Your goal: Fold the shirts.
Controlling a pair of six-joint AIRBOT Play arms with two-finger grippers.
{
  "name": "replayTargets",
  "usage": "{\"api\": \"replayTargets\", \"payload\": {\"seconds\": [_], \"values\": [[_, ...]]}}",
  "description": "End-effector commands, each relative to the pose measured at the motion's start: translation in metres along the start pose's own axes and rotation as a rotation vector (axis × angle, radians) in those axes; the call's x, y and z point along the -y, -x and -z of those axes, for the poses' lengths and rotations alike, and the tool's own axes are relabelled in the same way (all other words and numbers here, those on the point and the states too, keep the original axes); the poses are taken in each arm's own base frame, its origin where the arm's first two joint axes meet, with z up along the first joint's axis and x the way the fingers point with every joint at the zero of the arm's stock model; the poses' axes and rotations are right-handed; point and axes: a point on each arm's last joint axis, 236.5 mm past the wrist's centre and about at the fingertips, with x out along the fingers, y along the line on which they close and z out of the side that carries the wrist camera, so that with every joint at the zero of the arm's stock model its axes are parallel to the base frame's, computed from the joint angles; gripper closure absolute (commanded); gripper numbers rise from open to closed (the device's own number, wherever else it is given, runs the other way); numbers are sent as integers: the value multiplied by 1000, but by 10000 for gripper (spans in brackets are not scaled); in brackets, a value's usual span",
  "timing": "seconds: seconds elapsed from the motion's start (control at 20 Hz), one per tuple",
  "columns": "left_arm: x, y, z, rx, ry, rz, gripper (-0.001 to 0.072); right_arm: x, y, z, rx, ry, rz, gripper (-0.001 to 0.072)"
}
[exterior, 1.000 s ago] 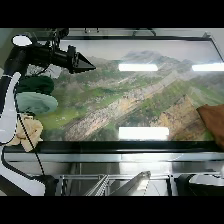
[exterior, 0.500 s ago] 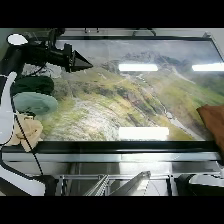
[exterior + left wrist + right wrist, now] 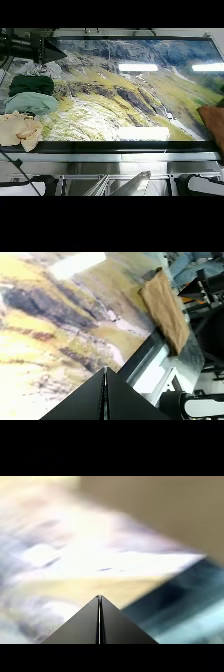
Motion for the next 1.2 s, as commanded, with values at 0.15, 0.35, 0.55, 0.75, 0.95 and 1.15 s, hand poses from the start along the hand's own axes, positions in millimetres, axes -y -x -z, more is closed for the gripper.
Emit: {"api": "replayTargets", "payload": {"seconds": [0.15,0.35,0.55,0.75,0.95,1.15], "values": [[-21,-12,125,-18,183,-71,696,-136,-34,158,25,470,-251,691],[-30,-42,234,-73,317,-74,690,-135,-78,254,-56,677,-254,690],[-27,-47,272,-63,329,-85,689,-138,-89,269,-79,717,-251,690],[-18,-43,270,-40,301,-87,690,-136,-89,271,-92,719,-247,690],[-13,-39,268,-20,268,-92,691,-136,-89,272,-95,720,-245,690],[-5,-34,264,17,222,-103,690,-136,-89,272,-95,720,-245,690]]}}
